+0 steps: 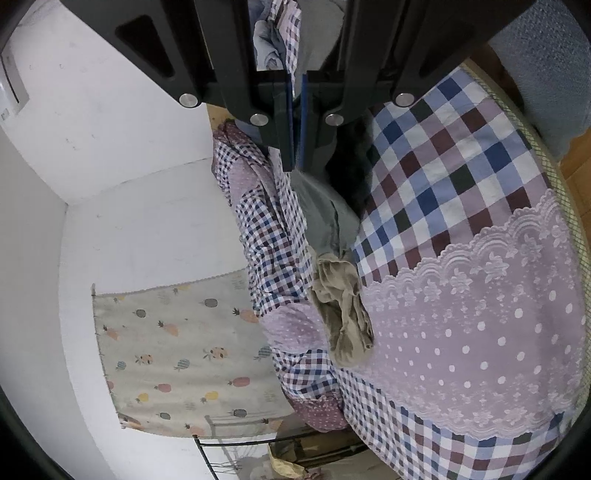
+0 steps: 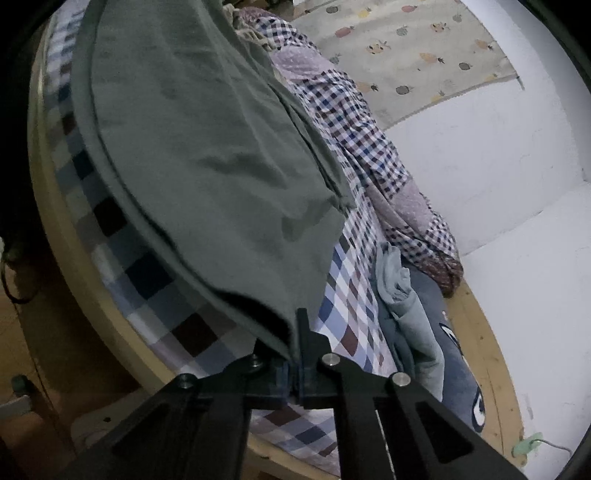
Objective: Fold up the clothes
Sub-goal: 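Carry the held hem across the sweatshirt body and lower it with both grippers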
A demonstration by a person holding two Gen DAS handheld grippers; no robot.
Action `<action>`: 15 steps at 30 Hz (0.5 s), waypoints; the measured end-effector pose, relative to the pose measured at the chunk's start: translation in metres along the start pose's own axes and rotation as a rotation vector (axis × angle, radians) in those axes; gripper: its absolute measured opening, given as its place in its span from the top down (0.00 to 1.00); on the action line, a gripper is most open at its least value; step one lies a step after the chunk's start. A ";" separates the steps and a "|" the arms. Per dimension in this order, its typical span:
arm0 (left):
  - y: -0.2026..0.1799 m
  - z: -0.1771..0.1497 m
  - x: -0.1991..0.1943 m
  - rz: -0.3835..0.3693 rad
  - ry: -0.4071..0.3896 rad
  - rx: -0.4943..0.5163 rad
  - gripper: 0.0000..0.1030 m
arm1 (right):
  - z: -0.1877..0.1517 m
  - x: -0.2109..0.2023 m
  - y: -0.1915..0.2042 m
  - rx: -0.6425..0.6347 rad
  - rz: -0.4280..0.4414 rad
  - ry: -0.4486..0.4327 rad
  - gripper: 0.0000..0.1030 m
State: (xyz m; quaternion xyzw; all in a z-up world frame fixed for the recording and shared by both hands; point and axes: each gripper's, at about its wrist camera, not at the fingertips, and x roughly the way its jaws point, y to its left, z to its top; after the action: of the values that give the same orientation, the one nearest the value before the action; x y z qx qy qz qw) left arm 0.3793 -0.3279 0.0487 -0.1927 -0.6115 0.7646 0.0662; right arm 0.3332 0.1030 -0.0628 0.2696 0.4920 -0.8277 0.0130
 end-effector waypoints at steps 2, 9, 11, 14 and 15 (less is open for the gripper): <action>-0.001 -0.001 0.000 0.005 0.003 0.005 1.00 | -0.001 -0.008 -0.007 0.008 0.002 -0.018 1.00; -0.014 -0.003 -0.002 0.000 0.012 0.032 1.00 | -0.006 -0.041 -0.053 0.037 -0.026 -0.068 1.00; -0.022 -0.003 -0.005 -0.010 0.017 0.048 1.00 | -0.005 -0.047 -0.070 0.031 -0.036 -0.077 1.00; -0.038 -0.004 -0.013 -0.042 0.031 0.061 1.00 | -0.003 -0.055 -0.099 0.018 -0.029 -0.084 1.00; -0.043 -0.004 -0.015 -0.053 0.037 0.065 1.00 | -0.003 -0.057 -0.107 0.013 -0.021 -0.083 1.00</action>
State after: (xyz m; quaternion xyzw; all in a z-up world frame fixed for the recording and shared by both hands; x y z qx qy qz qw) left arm 0.3891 -0.3193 0.0926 -0.1882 -0.5899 0.7784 0.1038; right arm 0.3528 0.1464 0.0491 0.2299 0.4884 -0.8415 0.0228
